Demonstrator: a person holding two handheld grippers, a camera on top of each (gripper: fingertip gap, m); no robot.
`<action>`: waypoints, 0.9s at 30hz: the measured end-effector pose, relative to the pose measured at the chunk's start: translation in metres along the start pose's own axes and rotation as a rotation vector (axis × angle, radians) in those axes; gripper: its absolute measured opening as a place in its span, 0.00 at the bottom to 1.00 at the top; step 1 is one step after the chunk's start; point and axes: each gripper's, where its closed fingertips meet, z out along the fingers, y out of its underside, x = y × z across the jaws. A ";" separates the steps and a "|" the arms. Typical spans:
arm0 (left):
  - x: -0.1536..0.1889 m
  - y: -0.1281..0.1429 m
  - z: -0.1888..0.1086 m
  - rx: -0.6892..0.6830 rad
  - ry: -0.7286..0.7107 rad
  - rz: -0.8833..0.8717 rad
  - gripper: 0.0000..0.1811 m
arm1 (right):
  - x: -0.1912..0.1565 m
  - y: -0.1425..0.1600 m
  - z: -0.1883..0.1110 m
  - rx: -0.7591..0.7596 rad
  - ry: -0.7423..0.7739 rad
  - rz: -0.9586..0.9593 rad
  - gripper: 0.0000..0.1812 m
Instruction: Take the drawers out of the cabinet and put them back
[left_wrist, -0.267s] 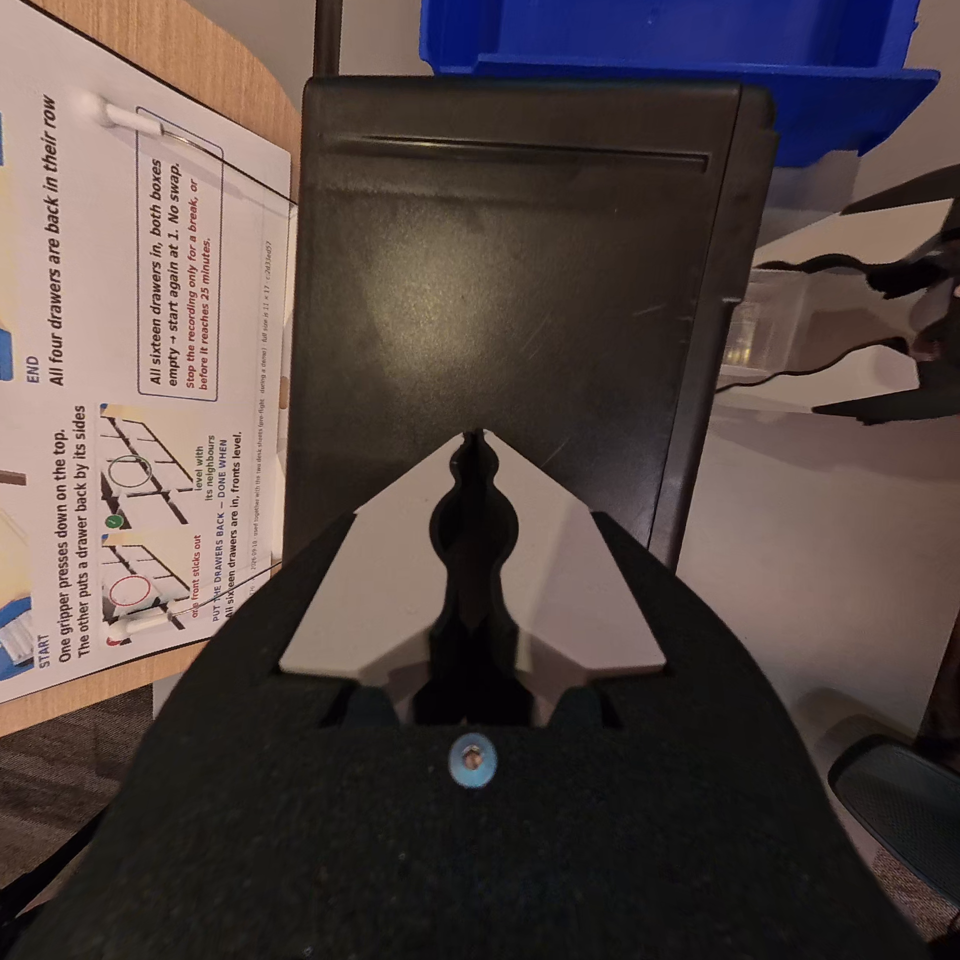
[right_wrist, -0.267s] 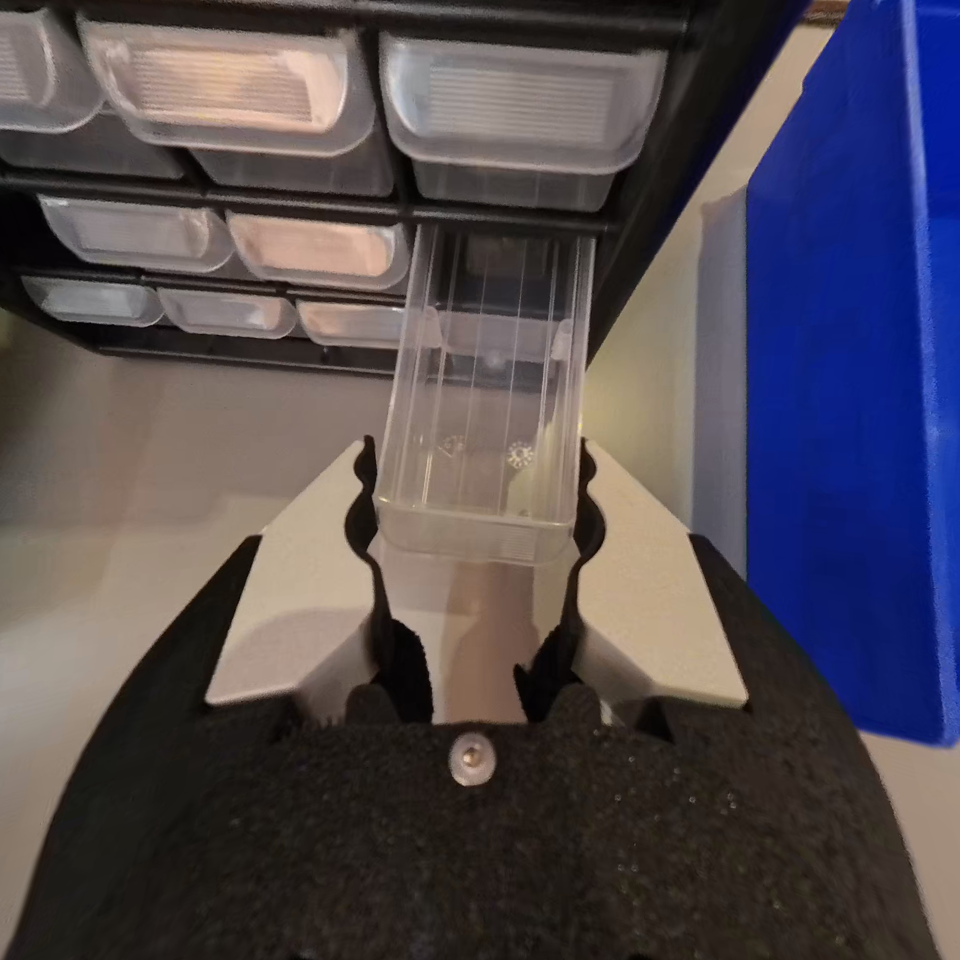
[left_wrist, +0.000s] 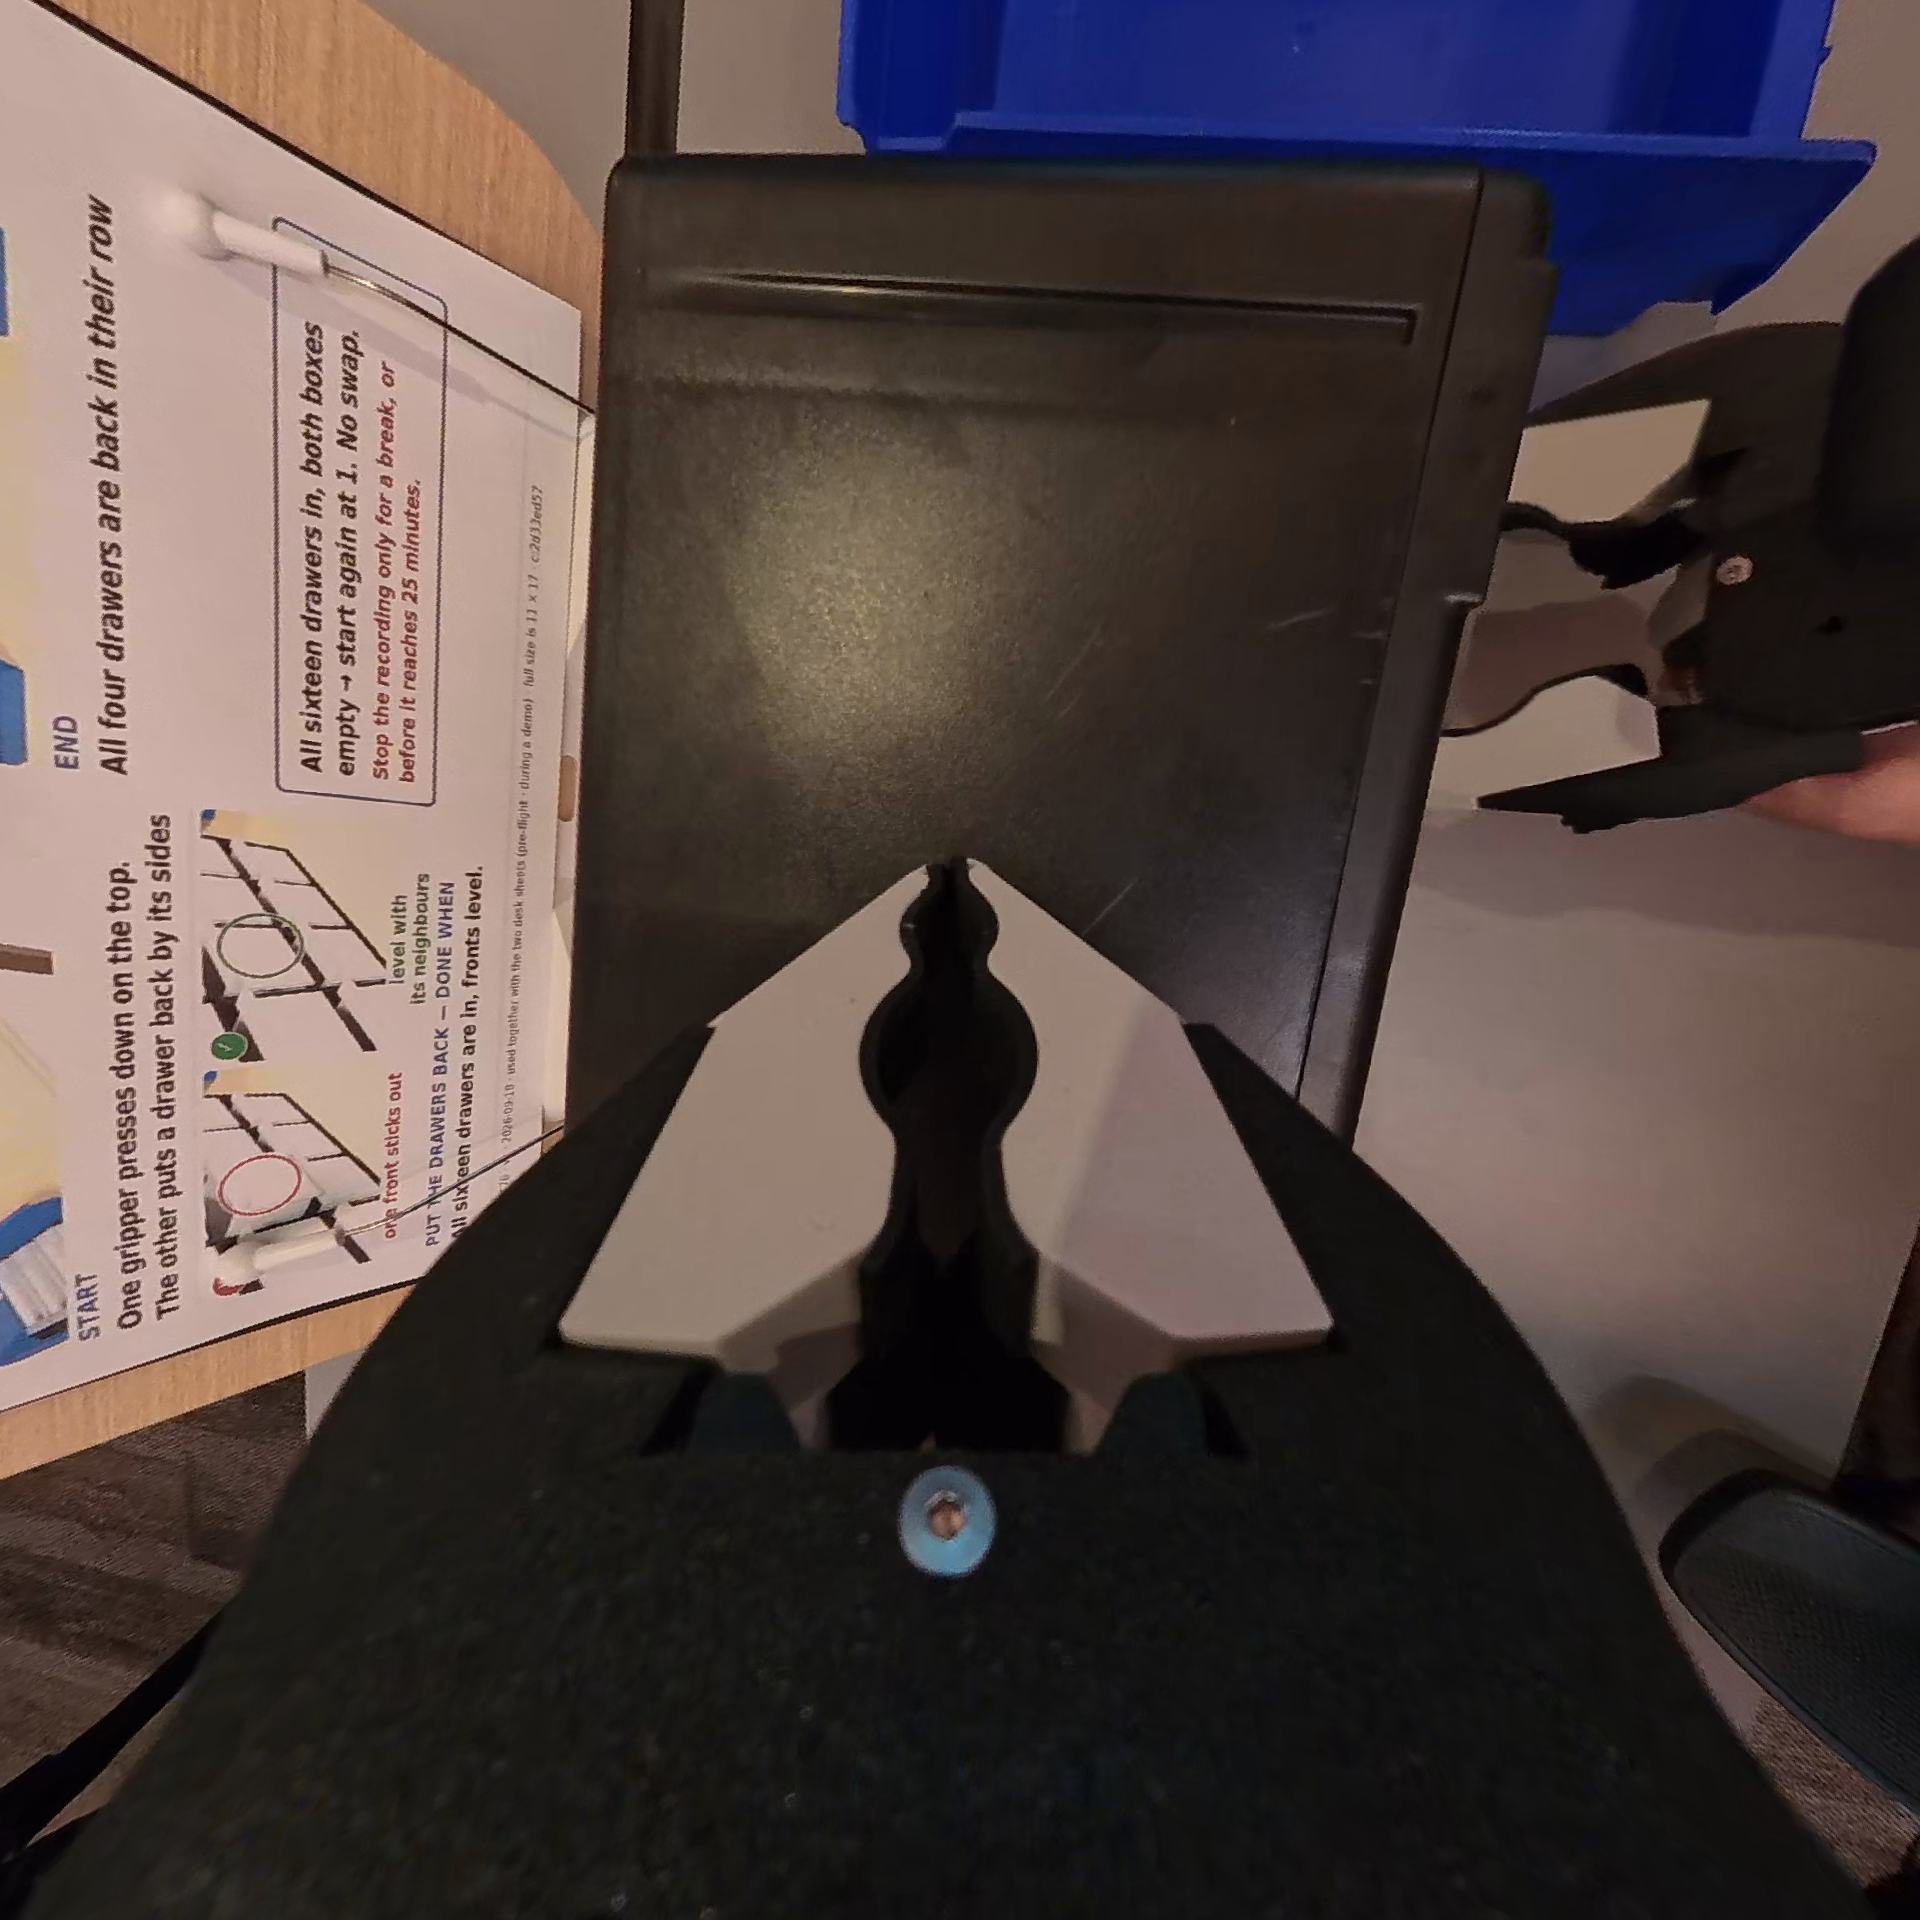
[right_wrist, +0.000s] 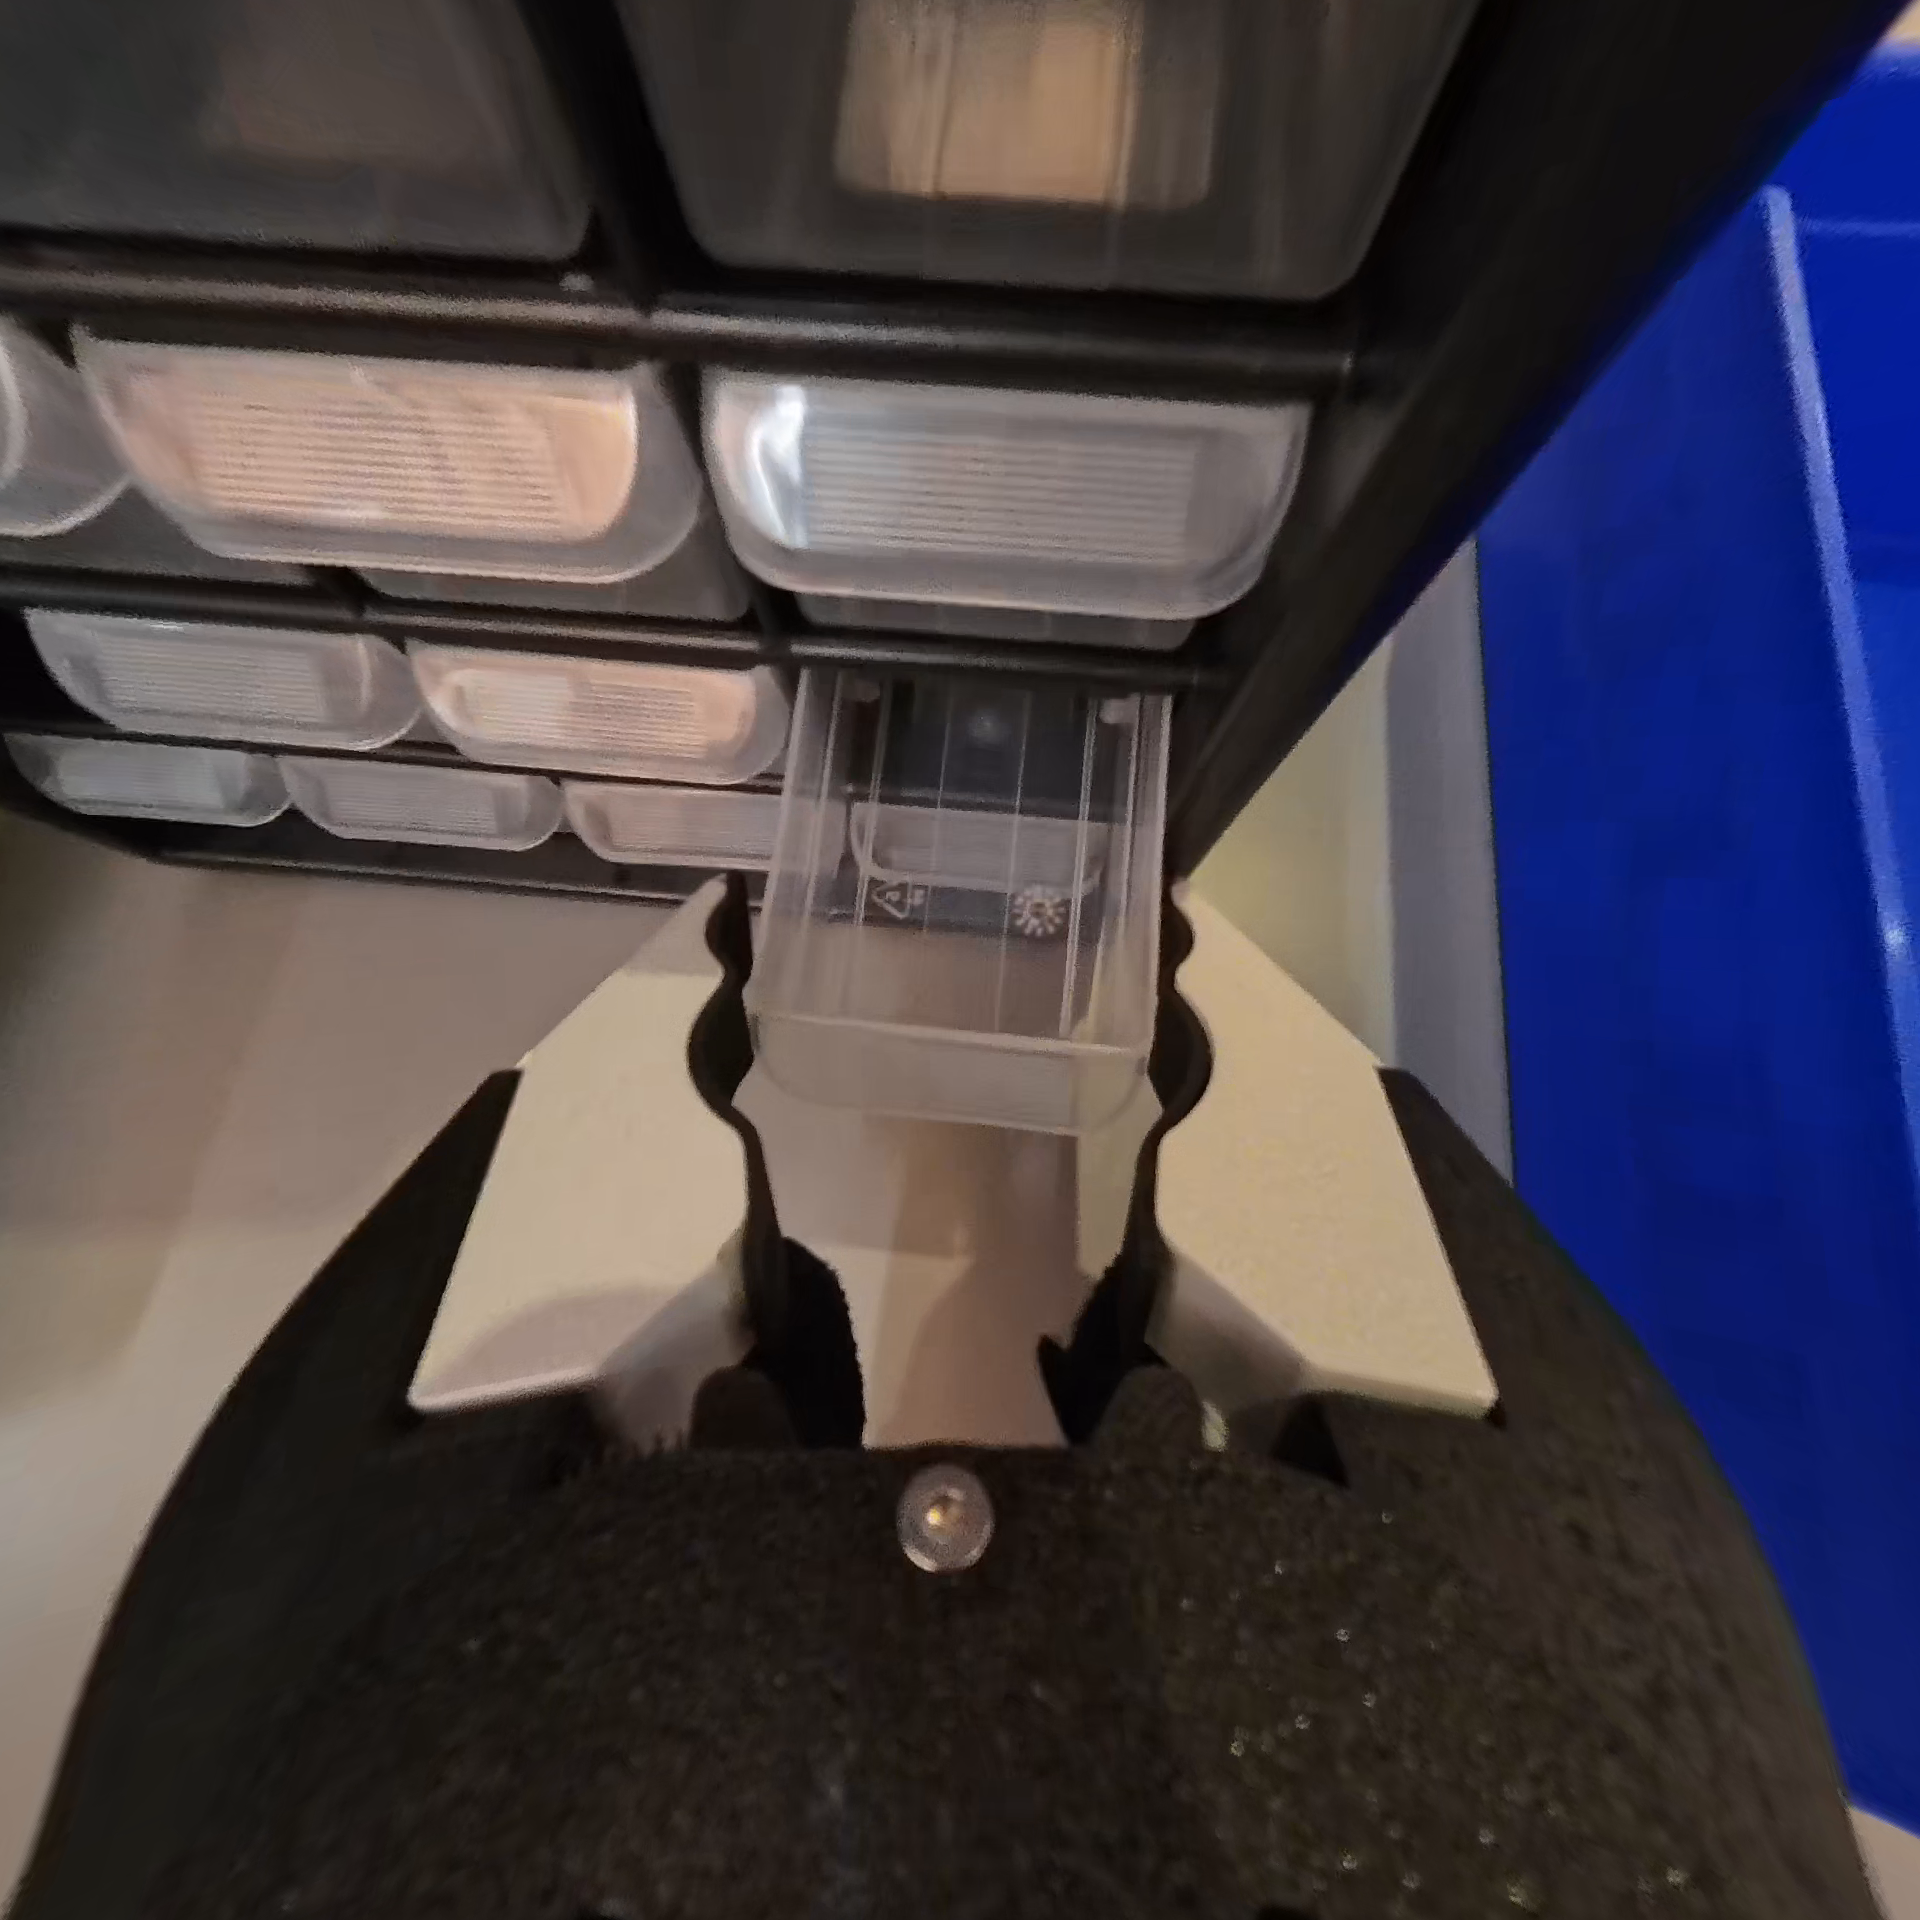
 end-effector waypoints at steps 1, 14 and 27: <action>0.000 0.000 0.000 0.001 0.000 -0.001 0.00 | 0.001 0.000 0.000 0.000 0.006 0.001 0.42; 0.000 0.000 0.000 0.005 -0.007 0.004 0.00 | 0.000 0.030 -0.062 0.538 0.098 -0.011 0.20; 0.000 0.000 0.000 -0.009 -0.009 0.000 0.00 | 0.005 -0.019 -0.008 0.529 0.040 0.085 0.16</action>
